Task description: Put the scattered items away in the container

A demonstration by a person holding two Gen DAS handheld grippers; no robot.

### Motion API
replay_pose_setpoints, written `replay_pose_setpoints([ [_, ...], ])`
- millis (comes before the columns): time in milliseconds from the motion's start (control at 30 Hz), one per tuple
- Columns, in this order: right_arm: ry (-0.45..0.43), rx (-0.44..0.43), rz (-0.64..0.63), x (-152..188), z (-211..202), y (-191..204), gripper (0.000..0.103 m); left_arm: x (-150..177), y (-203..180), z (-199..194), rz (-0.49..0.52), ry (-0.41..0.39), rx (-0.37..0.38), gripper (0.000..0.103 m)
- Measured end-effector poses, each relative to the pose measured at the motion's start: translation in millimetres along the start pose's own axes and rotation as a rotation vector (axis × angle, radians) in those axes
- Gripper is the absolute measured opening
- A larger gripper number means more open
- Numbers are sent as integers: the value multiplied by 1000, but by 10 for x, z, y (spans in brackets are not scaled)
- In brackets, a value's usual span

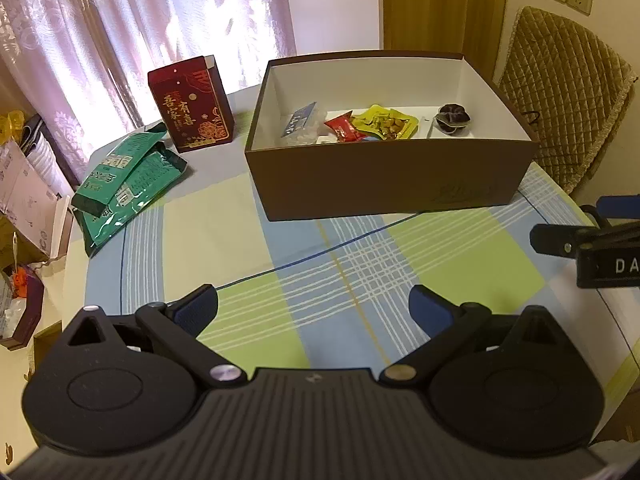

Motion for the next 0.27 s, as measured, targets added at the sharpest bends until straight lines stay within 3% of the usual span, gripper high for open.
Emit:
replay_pose_setpoints([
  [267, -19, 8, 7, 3, -30, -15, 103, -37, -23, -43, -8, -24, 13, 100],
])
Point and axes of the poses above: each gripper's, at about its wrist camera, not at the fingertips, and z roughly the way its jaws point, y to its left, x to its underside, the point moved 3 cm from there along z, roughly the way its jaws point, and after that the axes turned 13 degrees about -z, right-handed, at the moved point
